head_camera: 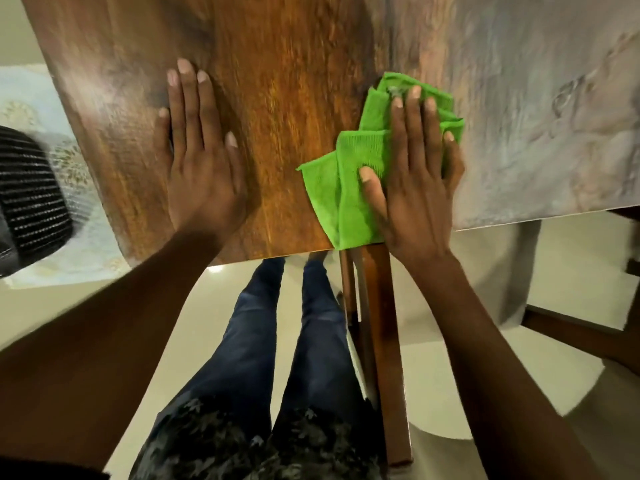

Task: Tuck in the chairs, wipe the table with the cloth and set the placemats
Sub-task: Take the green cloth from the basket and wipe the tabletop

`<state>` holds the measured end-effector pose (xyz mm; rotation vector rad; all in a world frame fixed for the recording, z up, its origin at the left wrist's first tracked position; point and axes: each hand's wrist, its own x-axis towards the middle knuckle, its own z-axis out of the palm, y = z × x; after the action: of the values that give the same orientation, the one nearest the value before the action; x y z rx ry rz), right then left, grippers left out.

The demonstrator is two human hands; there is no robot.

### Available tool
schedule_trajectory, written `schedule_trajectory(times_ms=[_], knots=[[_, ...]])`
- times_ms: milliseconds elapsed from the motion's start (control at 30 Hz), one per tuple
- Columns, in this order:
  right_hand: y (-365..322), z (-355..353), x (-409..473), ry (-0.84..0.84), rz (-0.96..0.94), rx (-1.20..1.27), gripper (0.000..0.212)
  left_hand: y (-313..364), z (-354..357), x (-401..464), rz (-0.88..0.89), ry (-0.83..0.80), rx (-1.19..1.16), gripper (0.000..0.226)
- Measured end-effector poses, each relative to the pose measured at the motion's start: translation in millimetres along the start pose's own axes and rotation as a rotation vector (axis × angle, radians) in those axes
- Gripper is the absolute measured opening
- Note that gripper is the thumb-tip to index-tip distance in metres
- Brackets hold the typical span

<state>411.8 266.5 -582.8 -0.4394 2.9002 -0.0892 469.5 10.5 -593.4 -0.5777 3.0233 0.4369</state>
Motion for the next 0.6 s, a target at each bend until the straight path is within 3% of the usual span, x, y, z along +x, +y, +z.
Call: schedule_trajectory(times_ms=[233, 600], knots=[[-25, 0, 74, 0.106, 0.038, 0.062, 0.076, -3, 3, 1, 0.007, -0.012, -0.001, 0.061], [2, 9, -7, 0.037, -0.005, 0.039, 0.073, 0, 2, 0, 0.004, -0.029, -0.039, 0.065]])
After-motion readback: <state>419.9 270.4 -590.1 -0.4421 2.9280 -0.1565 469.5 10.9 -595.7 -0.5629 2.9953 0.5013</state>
